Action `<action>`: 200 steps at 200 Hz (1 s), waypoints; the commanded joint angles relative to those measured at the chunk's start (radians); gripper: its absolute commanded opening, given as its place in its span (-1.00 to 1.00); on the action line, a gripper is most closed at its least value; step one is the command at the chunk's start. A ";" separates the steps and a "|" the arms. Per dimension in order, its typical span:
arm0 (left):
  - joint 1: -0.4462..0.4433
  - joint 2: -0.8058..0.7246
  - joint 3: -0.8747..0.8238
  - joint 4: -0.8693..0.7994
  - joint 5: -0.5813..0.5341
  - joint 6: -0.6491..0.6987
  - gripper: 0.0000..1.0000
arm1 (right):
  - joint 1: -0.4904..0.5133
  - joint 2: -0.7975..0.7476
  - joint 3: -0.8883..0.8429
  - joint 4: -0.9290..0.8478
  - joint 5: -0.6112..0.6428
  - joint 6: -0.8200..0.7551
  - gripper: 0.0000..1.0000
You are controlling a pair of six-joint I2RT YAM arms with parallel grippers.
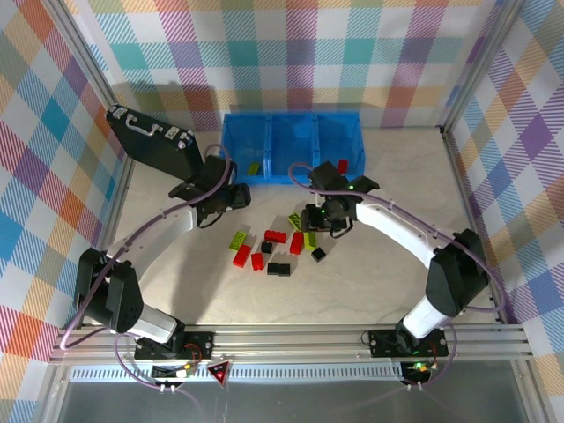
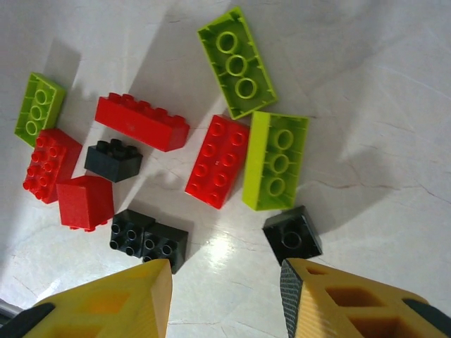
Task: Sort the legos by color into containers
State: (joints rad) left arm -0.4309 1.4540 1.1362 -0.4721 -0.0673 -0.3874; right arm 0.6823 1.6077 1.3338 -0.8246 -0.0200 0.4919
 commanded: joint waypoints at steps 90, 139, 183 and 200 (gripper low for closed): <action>0.054 -0.207 -0.149 -0.080 -0.027 -0.067 0.02 | 0.167 0.236 0.210 -0.043 0.011 -0.020 -0.12; 0.069 -0.210 -0.151 -0.066 -0.016 -0.065 0.03 | 0.227 0.350 0.300 -0.049 0.065 0.072 -0.18; 0.069 -0.219 -0.156 -0.072 -0.026 -0.057 0.03 | 0.266 0.425 0.376 -0.075 0.167 0.236 -0.08; 0.069 -0.226 -0.155 -0.074 -0.022 -0.056 0.03 | 0.275 0.455 0.407 -0.110 0.196 0.352 -0.06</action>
State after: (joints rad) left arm -0.3656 1.2598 0.9970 -0.5251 -0.0902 -0.4488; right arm 0.9440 2.0323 1.6878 -0.8692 0.1040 0.6655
